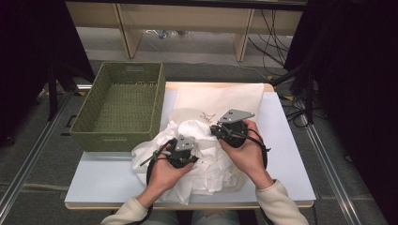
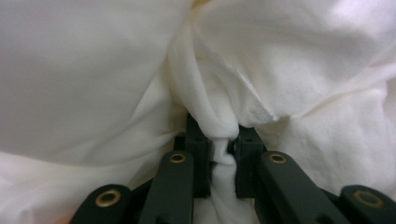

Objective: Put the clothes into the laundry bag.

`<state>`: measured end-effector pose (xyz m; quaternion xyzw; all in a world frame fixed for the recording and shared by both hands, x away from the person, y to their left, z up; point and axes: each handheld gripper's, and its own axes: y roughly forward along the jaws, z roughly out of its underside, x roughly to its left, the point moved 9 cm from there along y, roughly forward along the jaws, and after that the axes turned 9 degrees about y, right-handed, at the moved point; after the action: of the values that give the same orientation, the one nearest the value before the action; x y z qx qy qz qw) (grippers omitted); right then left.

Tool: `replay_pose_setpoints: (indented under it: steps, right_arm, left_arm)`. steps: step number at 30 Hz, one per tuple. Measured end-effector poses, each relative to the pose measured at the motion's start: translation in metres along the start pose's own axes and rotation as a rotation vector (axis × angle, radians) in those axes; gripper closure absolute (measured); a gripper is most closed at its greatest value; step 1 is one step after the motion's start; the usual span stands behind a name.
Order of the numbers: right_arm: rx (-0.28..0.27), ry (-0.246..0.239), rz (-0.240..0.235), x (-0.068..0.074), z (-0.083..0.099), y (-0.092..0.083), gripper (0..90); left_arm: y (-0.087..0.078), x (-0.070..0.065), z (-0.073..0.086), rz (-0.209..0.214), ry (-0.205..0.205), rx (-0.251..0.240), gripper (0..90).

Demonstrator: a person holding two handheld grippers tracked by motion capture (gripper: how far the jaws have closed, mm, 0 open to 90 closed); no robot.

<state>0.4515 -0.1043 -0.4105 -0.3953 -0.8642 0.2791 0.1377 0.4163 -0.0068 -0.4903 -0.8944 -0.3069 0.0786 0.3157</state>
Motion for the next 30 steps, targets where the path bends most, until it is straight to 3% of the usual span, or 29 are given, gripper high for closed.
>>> replay_pose_setpoints:
  steps: [2,4,6,7,8,9,10,12,14,16,17,19,23,24,28,30]
  right_arm:
    - [-0.021,-0.009,-0.001,0.003,-0.003,-0.001,88.3]
    - [-0.05,-0.005,-0.012,0.008,-0.008,-0.005,88.4]
    - [-0.084,-0.003,-0.024,0.014,-0.015,-0.011,88.6]
    - [-0.097,0.004,-0.028,0.016,-0.017,-0.014,88.6]
    - [-0.122,0.002,-0.029,0.019,-0.022,-0.021,88.7]
    - [-0.14,-0.02,-0.024,0.018,-0.026,-0.025,88.8]
    - [-0.156,-0.001,-0.039,0.022,-0.029,-0.032,88.7]
    - [-0.158,0.003,-0.062,0.027,-0.03,-0.036,88.8]
    - [-0.125,0.0,-0.069,0.03,-0.025,-0.03,88.8]
    - [-0.094,-0.006,-0.061,0.027,-0.019,-0.022,88.7]
    - [-0.08,-0.011,-0.062,0.026,-0.016,-0.017,88.7]
    - [-0.069,0.002,-0.041,0.02,-0.013,-0.014,88.7]
    - [-0.082,0.008,-0.021,0.007,-0.015,-0.015,88.5]
    - [-0.075,0.031,-0.02,0.006,-0.013,-0.016,88.4]
    - [-0.079,0.03,-0.004,0.002,-0.013,-0.015,88.1]
    - [-0.077,0.029,-0.001,0.002,-0.013,-0.015,88.0]
  left_arm:
    - [-0.011,-0.003,-0.018,0.014,-0.025,-0.086,80.6]
    - [-0.027,-0.007,-0.039,0.028,-0.024,-0.16,80.8]
    - [-0.04,-0.009,-0.054,0.026,-0.01,-0.188,80.9]
    - [-0.046,-0.008,-0.062,0.018,0.023,-0.199,80.8]
    - [-0.047,-0.007,-0.066,0.007,0.03,-0.206,80.8]
    - [-0.046,-0.003,-0.069,-0.02,0.053,-0.203,80.7]
    - [-0.042,-0.001,-0.069,-0.036,0.07,-0.187,80.6]
    - [-0.025,0.008,-0.062,-0.05,0.083,-0.122,80.2]
    - [0.0,0.021,-0.047,-0.071,0.093,-0.046,79.6]
    - [0.019,0.031,-0.035,-0.071,0.037,-0.023,78.4]
    - [0.023,0.033,-0.034,-0.062,0.001,-0.034,77.1]
    - [0.021,0.033,-0.037,-0.072,-0.025,-0.066,71.9]
    - [0.0,0.027,-0.044,-0.045,-0.017,-0.1,52.6]
    - [-0.007,0.025,-0.046,-0.047,-0.019,-0.116,47.5]
    - [-0.043,0.017,-0.049,-0.043,0.013,-0.162,33.5]
    - [-0.066,0.011,-0.043,-0.039,0.021,-0.176,28.1]
